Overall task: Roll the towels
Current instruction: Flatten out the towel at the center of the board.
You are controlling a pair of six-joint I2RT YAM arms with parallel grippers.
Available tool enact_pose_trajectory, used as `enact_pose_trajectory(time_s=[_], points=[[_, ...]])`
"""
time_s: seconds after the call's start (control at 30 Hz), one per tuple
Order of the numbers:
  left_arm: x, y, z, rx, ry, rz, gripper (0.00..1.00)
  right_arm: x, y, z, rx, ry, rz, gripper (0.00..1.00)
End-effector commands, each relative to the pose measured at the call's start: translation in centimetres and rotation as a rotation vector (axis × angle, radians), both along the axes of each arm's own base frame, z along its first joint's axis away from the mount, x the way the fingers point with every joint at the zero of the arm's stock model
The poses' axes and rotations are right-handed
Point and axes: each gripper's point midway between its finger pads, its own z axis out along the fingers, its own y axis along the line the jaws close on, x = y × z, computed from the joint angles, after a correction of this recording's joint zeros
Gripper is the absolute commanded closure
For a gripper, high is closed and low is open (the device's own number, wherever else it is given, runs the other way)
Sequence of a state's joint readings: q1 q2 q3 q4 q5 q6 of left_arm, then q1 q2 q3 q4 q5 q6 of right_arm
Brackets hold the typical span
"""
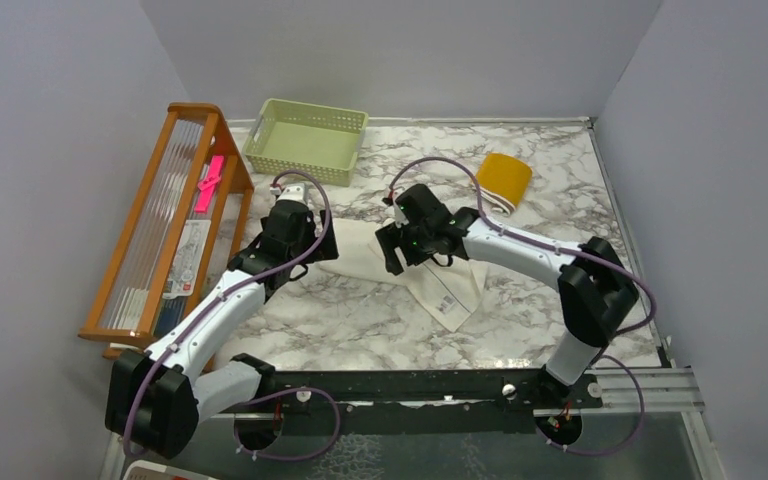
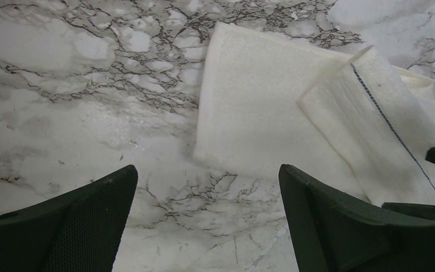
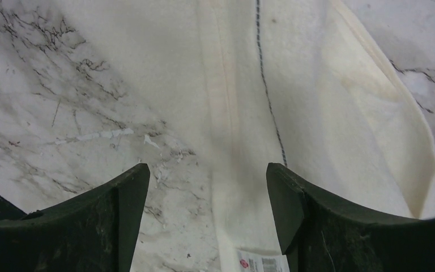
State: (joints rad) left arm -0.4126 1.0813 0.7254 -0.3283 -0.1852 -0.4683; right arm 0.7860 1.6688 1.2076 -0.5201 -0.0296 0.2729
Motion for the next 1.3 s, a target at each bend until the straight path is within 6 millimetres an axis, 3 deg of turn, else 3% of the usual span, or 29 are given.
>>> enact_pose_trajectory(time_s=[0.0,0.17,0.33,0.47,0.53,0.6,0.67,0.73,0.83,1.0,1.13,1.27], points=[[0.5,0.3,0.8,-0.021,0.005,-0.01,0.0,2.1,3.7,0.1,0.021,-0.088,0.068,0.24],[-0.2,1.0,-0.5,-0.067,0.069,-0.026,0.01,4.0,4.9,-2.6,-0.039,-0.084,0.071,0.25],[-0.5,1.8,-0.6,-0.074,0.08,-0.028,0.0,5.2,4.3,-6.0,-0.144,-0.078,0.058,0.25],[-0.4,2.0,-0.4,-0.08,0.08,-0.035,0.0,6.0,3.7,-7.6,-0.179,-0.076,0.042,0.26],[-0.3,1.9,-0.3,-0.083,0.081,-0.041,0.0,6.2,3.6,-7.8,-0.152,-0.054,0.035,0.32],[-0.2,1.8,-0.4,-0.083,0.086,-0.046,0.01,6.3,3.4,-7.4,-0.109,-0.036,0.028,0.5],[-0.3,1.8,-0.5,-0.082,0.091,-0.049,0.01,6.4,3.2,-6.3,-0.071,-0.039,0.021,0.71],[-0.3,1.7,-0.6,-0.083,0.096,-0.053,0.01,6.3,2.8,-4.8,-0.042,-0.051,0.022,0.78],[-0.4,1.6,-1.1,-0.087,0.109,-0.051,0.01,5.8,2.5,-2.2,0.009,-0.063,0.039,0.98],[0.2,1.0,-1.9,-0.131,0.128,-0.033,0.01,3.4,2.0,3.6,0.124,-0.083,0.087,0.99],[1.9,-0.3,-2.7,-0.186,0.132,-0.039,0.02,0.4,1.0,7.6,0.231,-0.109,0.13,0.99],[4.6,-1.3,-3.8,-0.184,0.137,-0.041,0.08,-1.6,-0.6,8.9,0.256,-0.095,0.123,0.99]])
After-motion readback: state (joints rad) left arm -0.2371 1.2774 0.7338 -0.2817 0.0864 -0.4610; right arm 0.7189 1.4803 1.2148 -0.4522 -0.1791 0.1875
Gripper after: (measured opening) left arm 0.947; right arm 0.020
